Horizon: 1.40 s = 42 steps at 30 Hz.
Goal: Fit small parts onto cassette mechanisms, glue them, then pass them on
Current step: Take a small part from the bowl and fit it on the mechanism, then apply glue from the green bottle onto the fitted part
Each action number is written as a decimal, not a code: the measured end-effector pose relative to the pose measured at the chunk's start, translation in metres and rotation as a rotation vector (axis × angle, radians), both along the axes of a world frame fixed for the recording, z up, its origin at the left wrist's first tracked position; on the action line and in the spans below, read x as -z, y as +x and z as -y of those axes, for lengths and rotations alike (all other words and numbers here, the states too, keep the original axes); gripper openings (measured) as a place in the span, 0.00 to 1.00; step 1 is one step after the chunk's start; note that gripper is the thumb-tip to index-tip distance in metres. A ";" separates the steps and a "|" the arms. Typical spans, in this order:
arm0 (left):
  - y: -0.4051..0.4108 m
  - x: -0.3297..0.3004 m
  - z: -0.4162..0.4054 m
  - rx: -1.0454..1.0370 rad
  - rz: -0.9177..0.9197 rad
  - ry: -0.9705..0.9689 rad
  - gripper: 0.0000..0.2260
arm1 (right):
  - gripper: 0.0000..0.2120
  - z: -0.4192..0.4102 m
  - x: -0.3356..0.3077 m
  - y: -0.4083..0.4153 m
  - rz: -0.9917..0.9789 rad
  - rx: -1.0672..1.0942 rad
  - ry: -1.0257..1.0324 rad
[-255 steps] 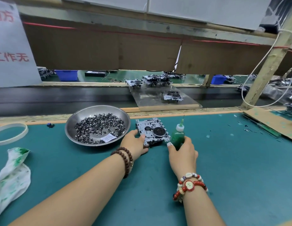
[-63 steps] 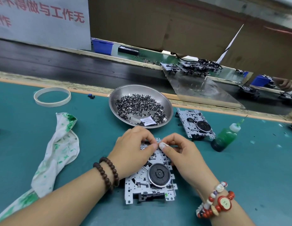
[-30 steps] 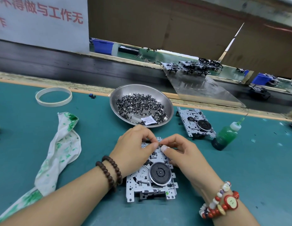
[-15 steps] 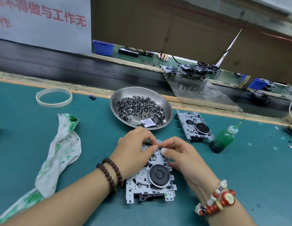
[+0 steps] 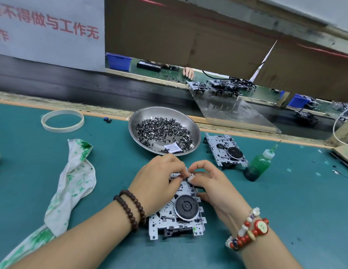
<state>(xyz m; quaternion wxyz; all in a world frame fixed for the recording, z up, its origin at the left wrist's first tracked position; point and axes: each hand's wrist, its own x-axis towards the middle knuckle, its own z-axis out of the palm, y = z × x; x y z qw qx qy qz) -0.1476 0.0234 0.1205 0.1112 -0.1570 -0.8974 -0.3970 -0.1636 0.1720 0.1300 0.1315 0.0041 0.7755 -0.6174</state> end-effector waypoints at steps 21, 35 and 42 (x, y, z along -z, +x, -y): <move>0.001 0.005 0.004 -0.041 0.016 0.116 0.08 | 0.34 -0.084 0.000 -0.006 -0.416 0.850 0.267; -0.014 0.002 0.016 -0.054 0.300 0.095 0.06 | 0.11 -0.077 0.001 -0.016 -0.524 0.544 0.194; -0.020 0.002 0.020 -0.054 0.356 0.158 0.07 | 0.15 -0.053 -0.013 0.006 -0.402 0.222 -0.139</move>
